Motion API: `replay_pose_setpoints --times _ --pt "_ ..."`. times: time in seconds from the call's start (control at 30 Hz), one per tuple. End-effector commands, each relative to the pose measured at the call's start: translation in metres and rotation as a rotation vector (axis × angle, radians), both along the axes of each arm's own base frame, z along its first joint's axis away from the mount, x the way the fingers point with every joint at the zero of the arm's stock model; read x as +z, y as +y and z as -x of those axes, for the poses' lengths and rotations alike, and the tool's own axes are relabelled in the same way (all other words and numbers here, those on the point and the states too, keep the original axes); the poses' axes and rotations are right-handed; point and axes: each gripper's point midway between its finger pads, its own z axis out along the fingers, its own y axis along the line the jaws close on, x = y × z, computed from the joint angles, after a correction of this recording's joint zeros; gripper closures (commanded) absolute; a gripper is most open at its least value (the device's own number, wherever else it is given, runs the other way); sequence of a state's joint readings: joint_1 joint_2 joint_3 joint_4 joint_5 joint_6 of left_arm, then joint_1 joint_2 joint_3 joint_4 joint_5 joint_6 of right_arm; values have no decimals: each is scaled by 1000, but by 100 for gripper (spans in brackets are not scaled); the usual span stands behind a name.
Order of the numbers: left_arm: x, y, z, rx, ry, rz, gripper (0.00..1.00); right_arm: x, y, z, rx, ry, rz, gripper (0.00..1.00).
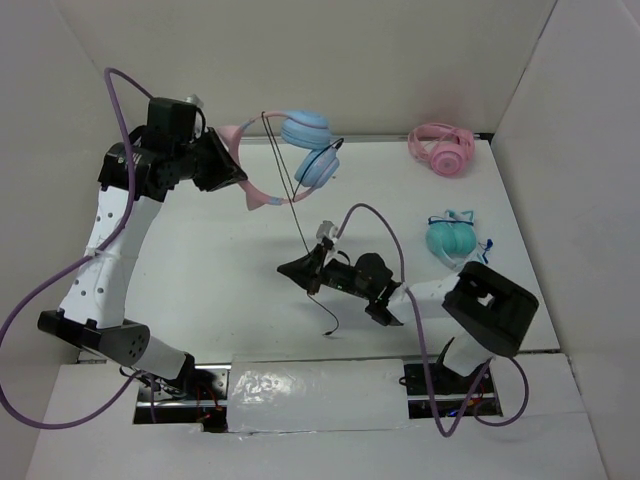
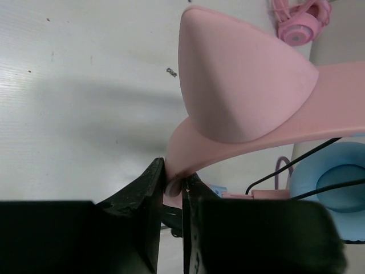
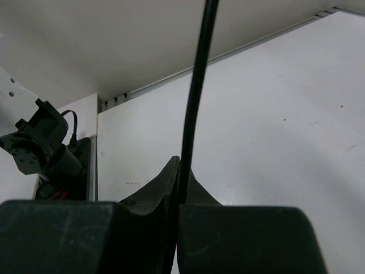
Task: Wrap the headphones
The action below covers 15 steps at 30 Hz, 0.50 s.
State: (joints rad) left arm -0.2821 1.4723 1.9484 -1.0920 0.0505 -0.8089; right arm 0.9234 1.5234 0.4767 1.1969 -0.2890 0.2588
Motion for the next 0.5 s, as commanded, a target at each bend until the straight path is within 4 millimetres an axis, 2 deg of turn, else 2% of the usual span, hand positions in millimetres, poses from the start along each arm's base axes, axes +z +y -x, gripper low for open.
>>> replay_pose_setpoints --times 0.0,0.03,0.13,0.2,0.23,0.27,0.37,0.47 --pt "85 -18 -4 -66 -291 175 100 24 22 14 151 -35 -73 100" --pt "87 -20 -3 -87 -304 167 100 15 24 8 139 -18 -54 100" --pt "95 -26 10 -166 -346 157 100 9 19 -7 103 9 -67 100" --pt "101 -28 22 -215 -386 156 100 6 7 -25 75 57 -95 97" --pt "106 -32 33 -273 -420 156 100 5 -4 -42 39 77 -104 96" --pt "106 -37 38 -313 -436 154 100 5 -7 -46 52 114 -121 96" --pt "105 -48 57 -374 -460 152 100 8 -18 -71 15 170 -160 95" --pt "90 -49 62 -363 -439 120 100 18 -27 -92 -47 168 -193 94"
